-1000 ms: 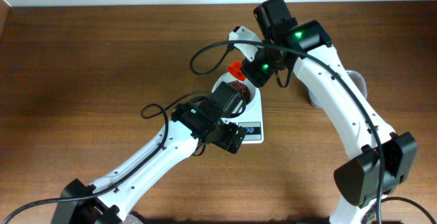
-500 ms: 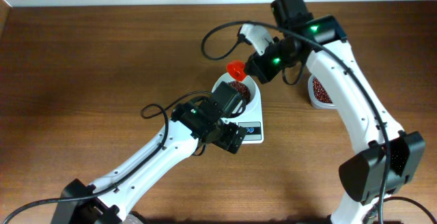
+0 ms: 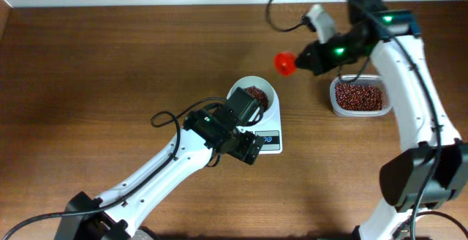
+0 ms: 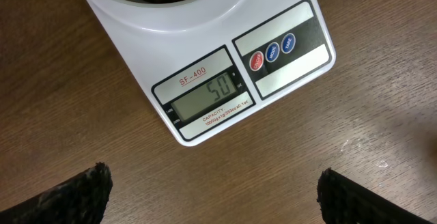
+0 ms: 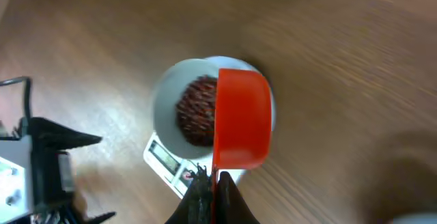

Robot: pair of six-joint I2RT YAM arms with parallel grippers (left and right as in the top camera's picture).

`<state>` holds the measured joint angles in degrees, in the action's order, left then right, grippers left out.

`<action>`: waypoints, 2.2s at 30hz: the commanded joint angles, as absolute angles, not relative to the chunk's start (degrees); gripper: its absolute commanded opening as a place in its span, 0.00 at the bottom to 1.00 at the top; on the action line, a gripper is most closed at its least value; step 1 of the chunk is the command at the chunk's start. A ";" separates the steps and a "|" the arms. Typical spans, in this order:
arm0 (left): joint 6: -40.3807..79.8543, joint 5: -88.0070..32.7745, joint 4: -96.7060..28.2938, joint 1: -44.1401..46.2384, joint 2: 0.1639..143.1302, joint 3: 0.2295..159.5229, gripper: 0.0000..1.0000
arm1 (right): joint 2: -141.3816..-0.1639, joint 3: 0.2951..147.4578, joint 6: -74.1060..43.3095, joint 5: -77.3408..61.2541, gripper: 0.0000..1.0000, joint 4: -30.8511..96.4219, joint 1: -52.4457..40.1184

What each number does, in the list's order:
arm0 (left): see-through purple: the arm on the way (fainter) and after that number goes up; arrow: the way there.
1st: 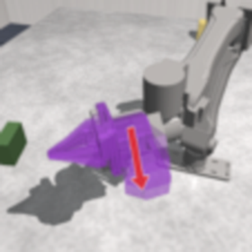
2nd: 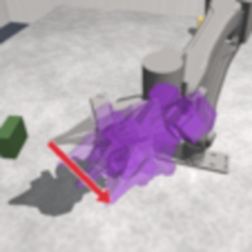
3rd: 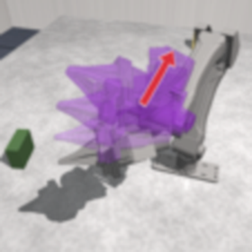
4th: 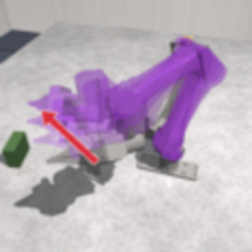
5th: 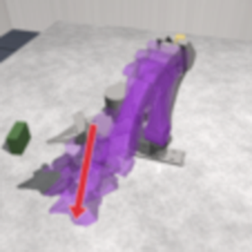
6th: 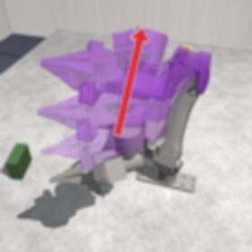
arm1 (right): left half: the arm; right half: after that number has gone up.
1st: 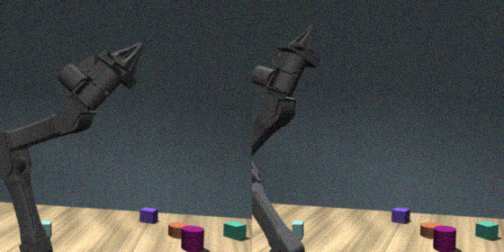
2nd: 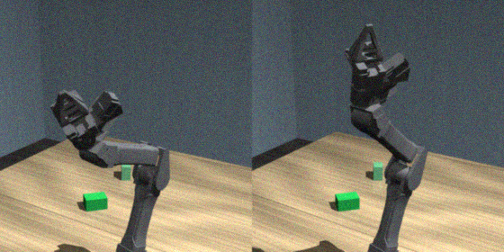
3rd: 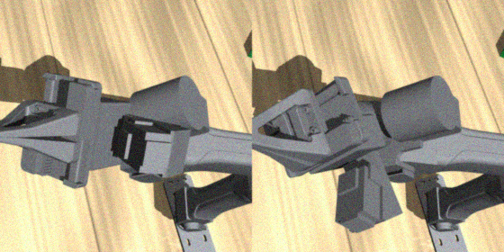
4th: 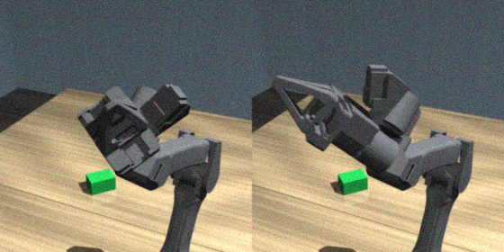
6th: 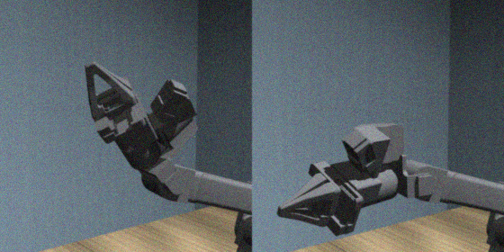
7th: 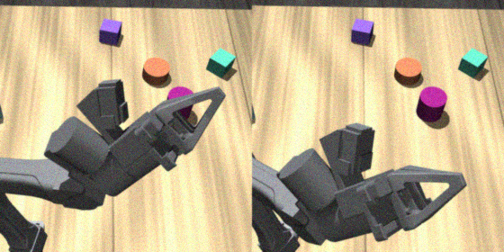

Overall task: Scoop item into bowl and weigh 50g on scale
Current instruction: 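Move the red scoop with the right gripper back into the bean tub, then lower the red scoop into the beans and open the right gripper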

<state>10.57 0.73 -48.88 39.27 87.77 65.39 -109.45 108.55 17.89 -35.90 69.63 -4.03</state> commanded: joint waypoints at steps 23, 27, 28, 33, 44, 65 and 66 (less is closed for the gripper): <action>11.27 1.32 -48.88 39.33 88.16 66.48 0.99 | -109.23 99.39 12.49 -26.02 0.04 76.88 14.04; 11.27 1.32 -48.88 39.33 88.16 66.48 0.99 | -109.23 95.96 7.09 -17.82 0.04 73.45 11.44; 11.27 1.32 -48.88 39.33 88.16 66.48 0.99 | -109.23 94.96 6.26 -15.68 0.04 72.49 10.76; 11.27 1.30 -48.88 39.33 88.16 66.48 0.99 | -109.23 90.48 5.23 -14.70 0.04 68.01 9.26; 11.27 1.32 -48.88 39.33 88.16 66.48 0.99 | -109.25 87.96 2.50 -2.33 0.04 61.21 9.37; 11.27 1.32 -48.88 39.33 88.16 66.48 0.99 | -109.91 87.68 2.52 -4.47 0.04 59.92 9.32; 11.27 1.32 -48.88 39.33 88.16 66.48 0.99 | -110.10 87.59 2.52 -4.47 0.04 59.75 9.32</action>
